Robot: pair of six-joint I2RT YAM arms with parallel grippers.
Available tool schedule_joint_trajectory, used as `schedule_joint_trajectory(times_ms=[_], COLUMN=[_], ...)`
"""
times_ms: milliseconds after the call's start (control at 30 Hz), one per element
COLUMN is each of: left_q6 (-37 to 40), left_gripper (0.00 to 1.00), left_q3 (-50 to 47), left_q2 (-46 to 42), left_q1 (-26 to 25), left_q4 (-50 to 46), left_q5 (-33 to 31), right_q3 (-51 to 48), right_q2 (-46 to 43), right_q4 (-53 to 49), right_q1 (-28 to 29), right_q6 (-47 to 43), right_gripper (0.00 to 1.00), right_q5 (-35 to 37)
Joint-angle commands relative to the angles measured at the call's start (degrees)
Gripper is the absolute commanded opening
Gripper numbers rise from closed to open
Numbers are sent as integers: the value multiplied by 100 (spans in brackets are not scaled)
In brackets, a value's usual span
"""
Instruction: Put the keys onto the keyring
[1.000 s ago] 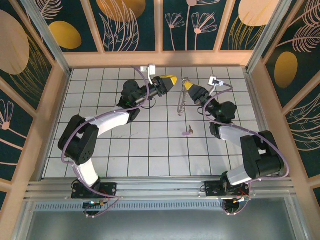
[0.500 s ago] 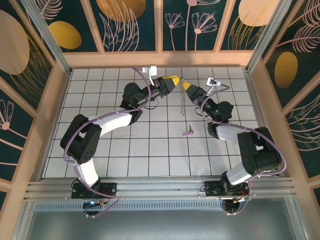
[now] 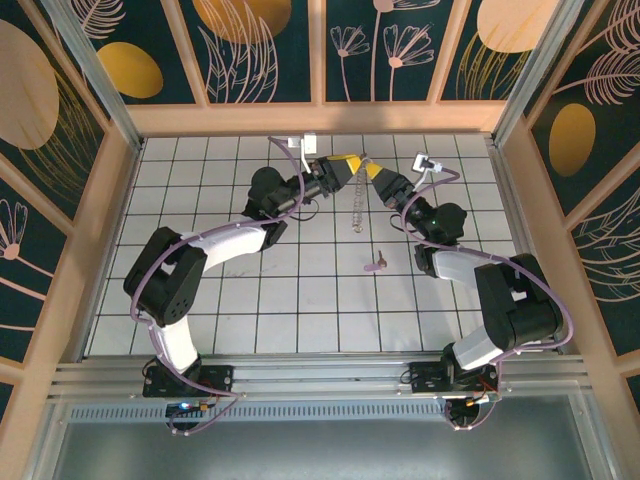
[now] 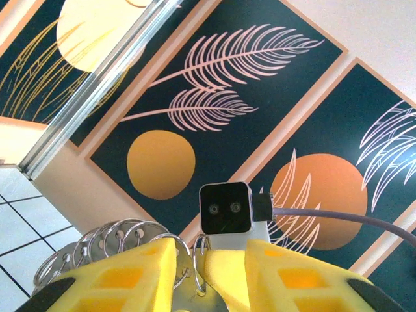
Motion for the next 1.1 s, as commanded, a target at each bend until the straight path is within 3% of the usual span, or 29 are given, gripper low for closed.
schedule_joint_trajectory(times_ms=[0, 567, 767, 867, 1067], left_q6=[-60, -61, -63, -64, -57], left_gripper=[32, 23, 24, 19, 1], left_q3=[7, 161, 212, 234, 260], left_q2=[78, 193, 213, 234, 259], left_q1=[-51, -117, -135, -139, -153], left_q4=[268, 259, 278, 277, 338], left_q5=[114, 201, 210, 235, 298], right_q3=[222, 257, 257, 272, 319], right_q2=[11, 88, 128, 127, 134], right_q4=[527, 564, 566, 564, 529], right_q1=[46, 74, 99, 107, 120], right_q6=[98, 128, 124, 128, 138], right_gripper=[0, 0, 0, 0, 0], right_q5=[67, 0, -29, -33, -101])
